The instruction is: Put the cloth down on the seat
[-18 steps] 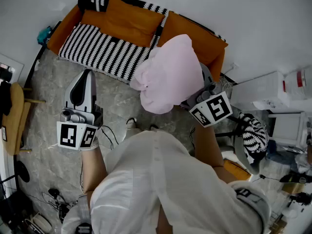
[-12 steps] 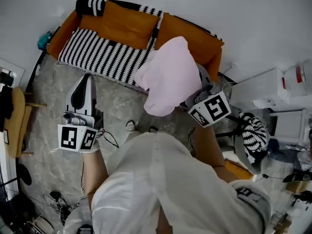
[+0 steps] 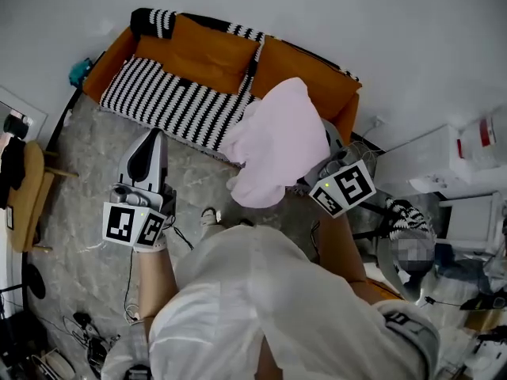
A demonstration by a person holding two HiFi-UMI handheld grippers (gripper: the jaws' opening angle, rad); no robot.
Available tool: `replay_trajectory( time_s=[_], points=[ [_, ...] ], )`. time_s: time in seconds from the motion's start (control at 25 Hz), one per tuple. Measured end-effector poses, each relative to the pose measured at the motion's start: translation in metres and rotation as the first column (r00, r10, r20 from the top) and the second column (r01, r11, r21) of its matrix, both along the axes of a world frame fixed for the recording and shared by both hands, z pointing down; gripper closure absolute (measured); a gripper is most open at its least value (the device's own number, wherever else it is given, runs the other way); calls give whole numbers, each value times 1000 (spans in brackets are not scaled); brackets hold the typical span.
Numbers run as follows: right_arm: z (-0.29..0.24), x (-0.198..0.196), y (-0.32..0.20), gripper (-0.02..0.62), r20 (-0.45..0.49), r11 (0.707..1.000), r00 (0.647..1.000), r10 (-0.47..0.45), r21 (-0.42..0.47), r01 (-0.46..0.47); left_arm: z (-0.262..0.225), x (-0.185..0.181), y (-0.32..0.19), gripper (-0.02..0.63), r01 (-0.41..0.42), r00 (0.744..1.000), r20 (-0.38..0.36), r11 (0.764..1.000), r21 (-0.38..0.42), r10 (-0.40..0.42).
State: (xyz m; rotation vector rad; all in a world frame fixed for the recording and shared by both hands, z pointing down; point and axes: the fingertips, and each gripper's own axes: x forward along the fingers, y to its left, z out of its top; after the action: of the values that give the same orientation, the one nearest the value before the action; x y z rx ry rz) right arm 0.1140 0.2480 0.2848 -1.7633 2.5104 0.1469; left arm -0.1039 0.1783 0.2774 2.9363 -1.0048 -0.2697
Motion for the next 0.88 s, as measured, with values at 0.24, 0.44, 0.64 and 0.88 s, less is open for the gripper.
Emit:
replay_trajectory(
  time_s=[0.24,0.44,0.64,0.88],
  points=[
    [26,0,-11,537,30,996,999,-34,-83,37,13,1,-1,581,18,1000,13,999,-31,-18],
    [36,-9,-46,537,50,989,996,-77,-120,82,27,-8,-32,581,41,999,19,997,-61,-40],
    [37,-22,-102,537,70,983,990,-119,-132,127,38,-22,-84,581,57,998,7,995,-80,-57],
    [32,-38,-191,536,82,981,987,-139,-127,149,38,-34,-167,580,63,998,32,996,-59,-61]
  ],
)
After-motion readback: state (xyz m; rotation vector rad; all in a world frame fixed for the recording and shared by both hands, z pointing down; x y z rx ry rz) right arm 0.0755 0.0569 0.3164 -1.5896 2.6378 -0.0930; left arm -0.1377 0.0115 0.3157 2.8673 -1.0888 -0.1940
